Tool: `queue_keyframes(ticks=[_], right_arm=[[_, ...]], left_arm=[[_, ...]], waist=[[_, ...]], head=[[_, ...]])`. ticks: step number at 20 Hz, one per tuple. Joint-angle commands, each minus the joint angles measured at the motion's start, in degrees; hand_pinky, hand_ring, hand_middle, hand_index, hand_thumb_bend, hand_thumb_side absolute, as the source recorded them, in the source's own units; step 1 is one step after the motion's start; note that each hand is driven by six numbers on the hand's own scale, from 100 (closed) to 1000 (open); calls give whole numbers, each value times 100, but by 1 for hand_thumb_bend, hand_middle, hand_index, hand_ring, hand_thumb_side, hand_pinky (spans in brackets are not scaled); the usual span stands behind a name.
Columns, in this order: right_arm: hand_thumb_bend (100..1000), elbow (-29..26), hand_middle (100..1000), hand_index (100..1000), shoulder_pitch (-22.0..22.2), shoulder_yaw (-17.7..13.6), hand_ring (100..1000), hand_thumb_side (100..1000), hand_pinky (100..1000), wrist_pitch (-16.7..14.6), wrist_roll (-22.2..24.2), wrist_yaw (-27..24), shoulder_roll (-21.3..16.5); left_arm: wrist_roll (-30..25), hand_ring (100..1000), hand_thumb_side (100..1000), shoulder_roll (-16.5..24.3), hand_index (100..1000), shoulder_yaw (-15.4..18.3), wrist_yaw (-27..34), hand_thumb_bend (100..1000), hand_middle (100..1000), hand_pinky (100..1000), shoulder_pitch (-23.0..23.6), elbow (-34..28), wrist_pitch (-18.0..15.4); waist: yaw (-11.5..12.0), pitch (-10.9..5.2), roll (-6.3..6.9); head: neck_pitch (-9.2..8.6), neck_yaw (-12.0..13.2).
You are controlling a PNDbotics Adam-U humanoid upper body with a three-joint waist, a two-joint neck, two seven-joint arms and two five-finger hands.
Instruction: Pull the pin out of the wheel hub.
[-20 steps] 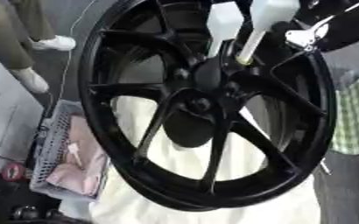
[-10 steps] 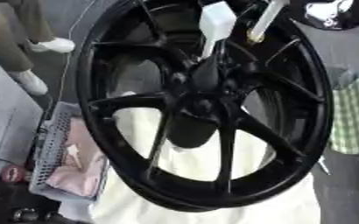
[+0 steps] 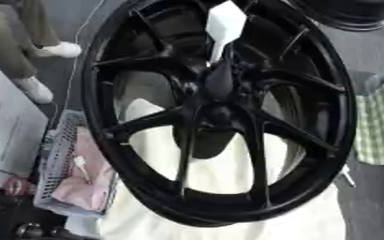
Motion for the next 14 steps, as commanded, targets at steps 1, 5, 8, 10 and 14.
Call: queue_keyframes(ticks=[1, 5, 8, 10, 14], right_arm=[[100, 696, 208, 237, 307, -652, 100, 100, 100, 48, -389, 553, -211], [100, 1406, 252, 302, 896, -1080, 100, 100, 100, 255, -543, 1354, -2], [141, 1732, 319, 418, 1259, -1186, 100, 100, 100, 522, -201, 1846, 201], [131, 1814, 354, 501, 1385, -1256, 100, 100, 100, 615, 118, 2094, 336], [100, 1922, 580, 774, 1491, -1351, 281, 252, 372, 708, 825, 2448, 472]], left_arm=[[55, 672, 707, 124, 815, 99, -38, 100, 602, 850, 0, -87, -18], [77, 672, 707, 121, 814, 112, -53, 100, 601, 850, 25, -87, -26], [95, 672, 706, 114, 814, 120, -52, 100, 601, 850, 42, -87, -19], [98, 672, 704, 112, 814, 121, -50, 100, 601, 849, 37, -87, -22], [94, 672, 704, 102, 814, 126, -46, 100, 601, 849, 30, -87, -36]], waist=[[-55, -115, 55], [-142, -126, 108], [-177, -140, 144], [-189, -152, 169], [-198, -163, 211]], head=[[35, 51], [36, 100], [33, 142], [28, 156], [5, 161]])
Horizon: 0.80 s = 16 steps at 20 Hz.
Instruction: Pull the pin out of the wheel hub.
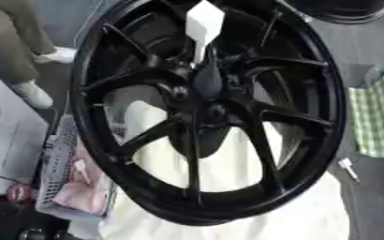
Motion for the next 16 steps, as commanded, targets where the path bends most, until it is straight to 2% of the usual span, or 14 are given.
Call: queue_keyframes(ticks=[1, 2, 3, 4, 9, 13, 16], right_arm=[[100, 88, 664, 829, -9, -216, 473, 634, 517, 96, 487, 371, -107], [100, 107, 780, 905, -13, -273, 703, 837, 643, 142, 571, 444, -73], [100, 114, 795, 908, -22, -330, 736, 842, 660, 192, 617, 455, -39], [100, 104, 854, 914, -35, -387, 851, 848, 716, 229, 618, 422, -4], [100, -34, 818, 898, -42, -555, 815, 803, 658, 164, 49, 229, 105], [100, -172, 810, 893, -48, -533, 809, 765, 656, 119, -365, 200, 117], [100, -290, 764, 877, -105, -541, 769, 720, 606, 57, -603, 137, 126]], left_arm=[[16, 672, 704, 100, 813, 67, -23, 100, 601, 849, -39, -87, -22], [18, 672, 705, 97, 813, 69, -23, 100, 601, 849, -35, -87, -23], [21, 672, 705, 94, 813, 71, -23, 100, 601, 849, -30, -87, -23], [22, 673, 706, 91, 814, 70, -21, 100, 601, 850, -27, -87, -21], [20, 673, 705, 89, 813, 64, -21, 100, 601, 849, -26, -87, -14], [15, 673, 705, 88, 813, 61, -20, 100, 601, 849, -25, -87, -13], [15, 673, 705, 90, 812, 60, -19, 100, 600, 848, -27, -87, -14]], waist=[[-10, -162, 22], [-13, -162, 26], [-15, -162, 28], [-17, -161, 30], [-23, -158, 38], [-39, -164, 44], [-38, -167, 44]], head=[[0, 12], [1, 11], [4, 12], [9, 13], [8, 17], [12, -3], [15, -3]])
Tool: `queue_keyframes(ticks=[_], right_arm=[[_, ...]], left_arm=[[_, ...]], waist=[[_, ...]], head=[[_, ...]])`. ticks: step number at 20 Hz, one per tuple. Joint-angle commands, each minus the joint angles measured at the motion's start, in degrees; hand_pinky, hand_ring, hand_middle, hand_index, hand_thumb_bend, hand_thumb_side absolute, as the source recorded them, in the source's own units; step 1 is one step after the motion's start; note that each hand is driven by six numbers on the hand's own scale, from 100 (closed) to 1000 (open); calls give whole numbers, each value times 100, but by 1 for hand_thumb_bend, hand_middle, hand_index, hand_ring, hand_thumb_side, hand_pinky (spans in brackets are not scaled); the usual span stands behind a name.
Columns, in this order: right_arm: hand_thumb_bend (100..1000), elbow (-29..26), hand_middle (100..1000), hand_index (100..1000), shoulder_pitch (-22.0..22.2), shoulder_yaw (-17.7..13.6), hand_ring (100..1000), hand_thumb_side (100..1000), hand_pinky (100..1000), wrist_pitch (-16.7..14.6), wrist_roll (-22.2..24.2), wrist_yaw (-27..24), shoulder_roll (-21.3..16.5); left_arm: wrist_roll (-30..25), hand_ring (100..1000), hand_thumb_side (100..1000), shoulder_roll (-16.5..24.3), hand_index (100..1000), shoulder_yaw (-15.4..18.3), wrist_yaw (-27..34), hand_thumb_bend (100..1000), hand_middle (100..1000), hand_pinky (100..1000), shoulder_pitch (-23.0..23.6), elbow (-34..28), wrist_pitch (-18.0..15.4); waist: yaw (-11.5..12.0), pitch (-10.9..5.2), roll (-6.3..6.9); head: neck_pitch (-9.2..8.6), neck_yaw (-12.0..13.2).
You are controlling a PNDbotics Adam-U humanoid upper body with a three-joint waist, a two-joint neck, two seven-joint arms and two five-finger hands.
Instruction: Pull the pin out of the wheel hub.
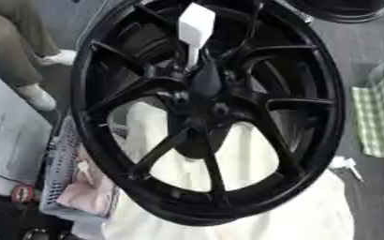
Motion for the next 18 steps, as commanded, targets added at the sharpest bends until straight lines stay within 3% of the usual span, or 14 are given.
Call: queue_keyframes(ticks=[1, 2, 4, 6, 12, 15, 18], right_arm=[[100, -244, 744, 871, -102, -110, 745, 700, 578, -90, -326, -124, -170], [100, -313, 684, 859, -129, -122, 651, 647, 489, -96, -472, -213, -154], [100, -513, 634, 836, -188, -121, 600, 579, 441, -3, -864, -434, -137], [100, -876, 607, 817, -254, -53, 583, 594, 431, -22, -1315, -675, -111], [100, -2329, 615, 798, -308, 392, 592, 553, 455, -947, -2772, -2117, 53], [100, -2570, 610, 784, -365, 610, 591, 562, 460, -1397, -3225, -2359, 45], [100, -2598, 596, 772, -452, 760, 562, 564, 435, -1741, -3367, -2375, 51]], left_arm=[[4, 673, 705, 89, 812, 59, -19, 100, 600, 848, -32, -87, -3], [5, 673, 706, 84, 812, 58, -17, 100, 600, 848, -36, -87, -2], [4, 674, 706, 71, 812, 54, -15, 100, 601, 848, -54, -87, 2], [3, 674, 706, 56, 812, 53, -12, 100, 600, 848, -69, -87, 1], [-37, 673, 698, 52, 811, 25, -10, 100, 599, 848, -136, -87, -6], [-48, 672, 701, 51, 811, 12, -9, 100, 599, 848, -159, -87, -11], [-56, 672, 701, 50, 811, 7, -17, 100, 599, 849, -171, -87, -26]], waist=[[-13, -151, 13], [-7, -148, 15], [22, -135, 18], [60, -115, 22], [161, -25, 36], [211, 16, 31], [250, 45, 35]], head=[[18, -2], [20, -4], [18, -12], [11, -23], [-11, -69], [-51, -113], [-58, -125]])
